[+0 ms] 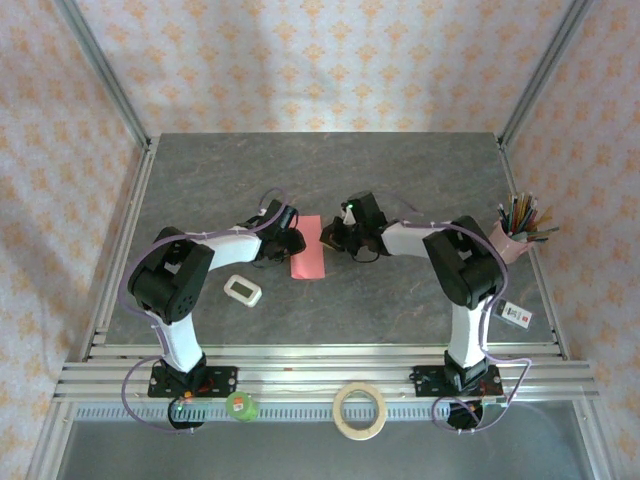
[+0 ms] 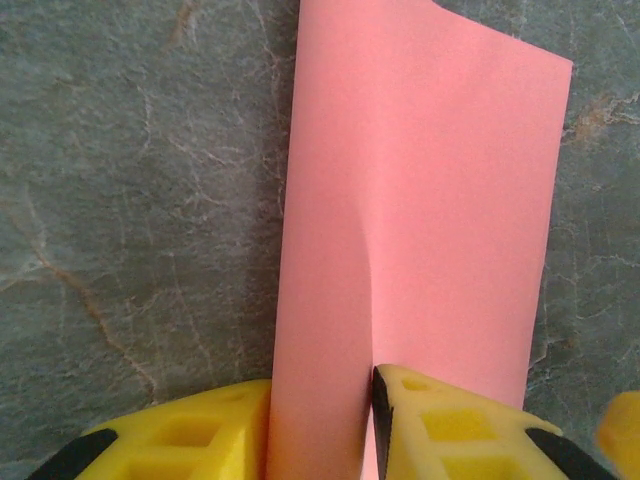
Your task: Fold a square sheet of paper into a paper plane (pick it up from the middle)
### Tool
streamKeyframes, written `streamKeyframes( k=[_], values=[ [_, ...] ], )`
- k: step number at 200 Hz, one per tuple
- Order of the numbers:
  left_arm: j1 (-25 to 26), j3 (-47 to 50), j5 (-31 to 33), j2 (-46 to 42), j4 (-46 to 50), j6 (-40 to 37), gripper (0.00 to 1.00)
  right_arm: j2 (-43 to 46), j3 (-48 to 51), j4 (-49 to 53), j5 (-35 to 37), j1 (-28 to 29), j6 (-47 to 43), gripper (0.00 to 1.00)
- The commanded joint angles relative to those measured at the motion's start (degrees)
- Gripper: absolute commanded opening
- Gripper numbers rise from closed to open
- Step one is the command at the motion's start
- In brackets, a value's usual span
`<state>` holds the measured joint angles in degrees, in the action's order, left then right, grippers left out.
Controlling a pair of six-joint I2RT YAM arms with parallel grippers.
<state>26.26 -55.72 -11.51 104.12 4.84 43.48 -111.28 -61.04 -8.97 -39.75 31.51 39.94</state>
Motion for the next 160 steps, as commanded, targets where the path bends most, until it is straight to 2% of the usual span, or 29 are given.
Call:
streamKeyframes(
  k=[1,52,90,113,160],
  values=[
    [-0.5,2.1,4.3,4.9,3.9,-0.2,0.35,-2.3,-2.4,3.9,1.7,1.1,-2.6,0.04],
    [-0.5,1.2,3.2,4.6,4.7,-0.9,0.37,-5.1,-4.4,8.1,3.2,1.6,-4.2,0.03],
    [-0.5,-0.2,2.7,-1.3,6.9,-1.7,0.47,-6.0,-5.1,11.3,6.1,1.6,-4.6,0.03],
    [-0.5,0.2,2.6,-3.3,7.5,-1.9,0.49,-6.1,-5.1,11.3,6.0,1.7,-4.5,0.03],
    [-0.4,2.3,-2.1,-1.3,4.2,-1.0,0.50,-6.0,-5.1,10.4,5.3,1.6,-3.6,0.03]
  ],
)
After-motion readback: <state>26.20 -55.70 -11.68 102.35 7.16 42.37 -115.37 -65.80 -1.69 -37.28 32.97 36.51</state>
